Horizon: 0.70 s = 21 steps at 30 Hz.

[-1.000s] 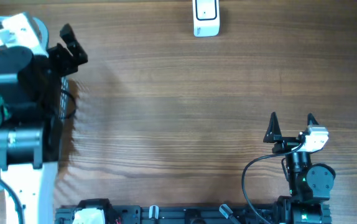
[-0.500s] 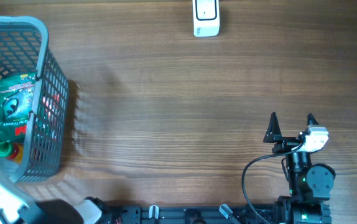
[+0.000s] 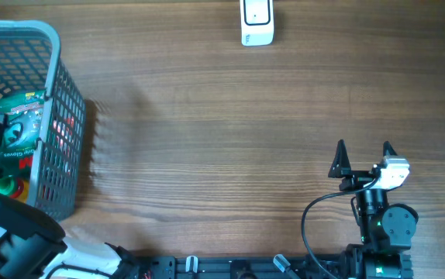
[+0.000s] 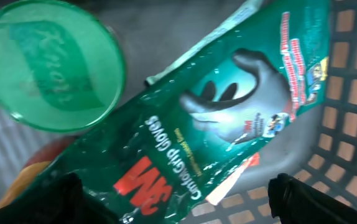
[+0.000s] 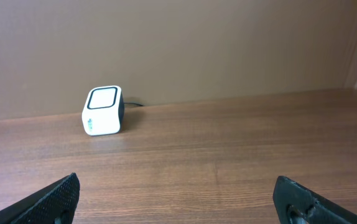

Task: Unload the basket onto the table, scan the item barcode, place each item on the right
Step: 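Reach the left gripper into the basket toward the green snack bag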

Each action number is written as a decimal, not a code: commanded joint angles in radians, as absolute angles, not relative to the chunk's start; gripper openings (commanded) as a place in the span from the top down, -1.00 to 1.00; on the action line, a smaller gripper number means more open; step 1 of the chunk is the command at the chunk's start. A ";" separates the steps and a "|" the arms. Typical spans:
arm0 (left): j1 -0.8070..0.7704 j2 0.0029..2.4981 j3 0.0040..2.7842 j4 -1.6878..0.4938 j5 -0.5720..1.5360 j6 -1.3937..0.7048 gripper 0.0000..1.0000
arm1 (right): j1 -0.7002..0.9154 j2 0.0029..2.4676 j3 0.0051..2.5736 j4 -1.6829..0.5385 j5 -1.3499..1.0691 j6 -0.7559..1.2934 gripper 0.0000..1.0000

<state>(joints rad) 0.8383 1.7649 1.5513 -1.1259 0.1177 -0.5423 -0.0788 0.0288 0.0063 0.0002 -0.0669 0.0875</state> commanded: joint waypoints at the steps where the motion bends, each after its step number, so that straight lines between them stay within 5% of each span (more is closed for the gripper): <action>1: 0.845 1.766 1.562 -1.161 0.018 -0.562 -1.00 | -0.075 0.029 0.005 0.002 -0.070 0.079 -0.99; 21: 0.886 1.766 1.565 -1.225 -0.077 -0.555 -1.00 | -0.075 0.029 0.005 0.002 -0.070 0.079 -0.99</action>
<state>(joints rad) 0.8543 1.7649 1.5513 -1.2076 -0.0402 -0.5449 -0.0792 0.0288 0.0063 0.0002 -0.0673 0.0875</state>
